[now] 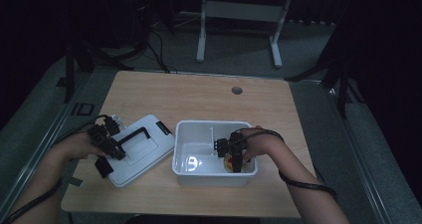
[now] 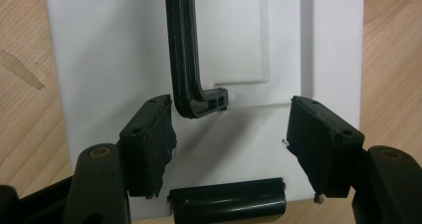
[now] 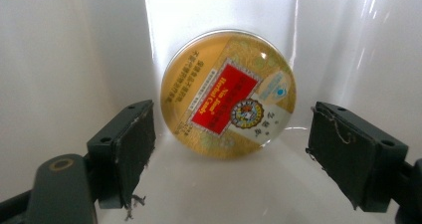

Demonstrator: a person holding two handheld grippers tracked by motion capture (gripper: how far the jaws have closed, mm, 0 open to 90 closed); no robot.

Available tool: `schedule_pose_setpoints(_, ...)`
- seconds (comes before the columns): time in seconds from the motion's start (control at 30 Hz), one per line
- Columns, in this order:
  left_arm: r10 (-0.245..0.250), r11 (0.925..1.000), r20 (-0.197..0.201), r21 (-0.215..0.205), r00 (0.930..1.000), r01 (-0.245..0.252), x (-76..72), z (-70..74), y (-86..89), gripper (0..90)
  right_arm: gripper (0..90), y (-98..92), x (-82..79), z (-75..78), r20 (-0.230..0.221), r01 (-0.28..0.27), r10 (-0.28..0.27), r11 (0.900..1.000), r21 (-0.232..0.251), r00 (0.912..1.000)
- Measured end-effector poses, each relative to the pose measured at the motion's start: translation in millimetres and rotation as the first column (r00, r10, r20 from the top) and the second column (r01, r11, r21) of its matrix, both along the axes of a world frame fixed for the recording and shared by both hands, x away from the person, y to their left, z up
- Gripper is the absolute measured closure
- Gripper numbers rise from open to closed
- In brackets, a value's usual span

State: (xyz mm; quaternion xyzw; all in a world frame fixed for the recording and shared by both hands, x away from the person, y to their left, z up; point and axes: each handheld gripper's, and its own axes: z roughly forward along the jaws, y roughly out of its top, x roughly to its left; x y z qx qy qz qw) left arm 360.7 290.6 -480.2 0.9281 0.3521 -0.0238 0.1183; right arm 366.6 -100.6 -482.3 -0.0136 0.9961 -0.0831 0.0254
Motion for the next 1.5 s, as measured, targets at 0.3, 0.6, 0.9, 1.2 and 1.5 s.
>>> schedule_pose_setpoints(0.3, -0.001, 1.0000, 0.000, 0.001, 1.0000, 0.001, -0.1, 0.7, -0.5, 34.5, 18.3, -0.4, -1.7, 16.6, 0.019, -0.012, 0.011, 0.999, 0.041, 0.9998)
schedule_pose_setpoints(0.6, -0.004, 1.0000, 0.000, 0.005, 1.0000, 0.004, 0.1, 0.9, -1.3, 34.5, 13.5, -6.3, -5.0, 41.7, 0.048, 0.002, -0.006, 0.996, 0.087, 0.9988)
schedule_pose_setpoints(0.9, -0.004, 1.0000, 0.001, 0.005, 1.0000, 0.004, 0.2, 1.5, -1.8, 34.5, 13.6, -19.6, -10.4, 70.0, 0.064, -0.009, 0.000, 0.991, 0.136, 0.9979)
schedule_pose_setpoints(1.2, -0.009, 0.9999, 0.005, 0.007, 1.0000, 0.008, -0.3, 3.7, -2.9, 34.5, 13.6, -43.3, -8.2, 94.8, 0.092, 0.027, -0.044, 0.985, 0.172, 0.9948)
schedule_pose_setpoints(1.5, -0.018, 0.9997, 0.006, 0.017, 0.9998, 0.018, -0.5, 2.8, -5.0, 34.7, 13.2, -74.8, -5.8, 97.8, 0.095, 0.079, -0.099, 0.978, 0.196, 0.9906)
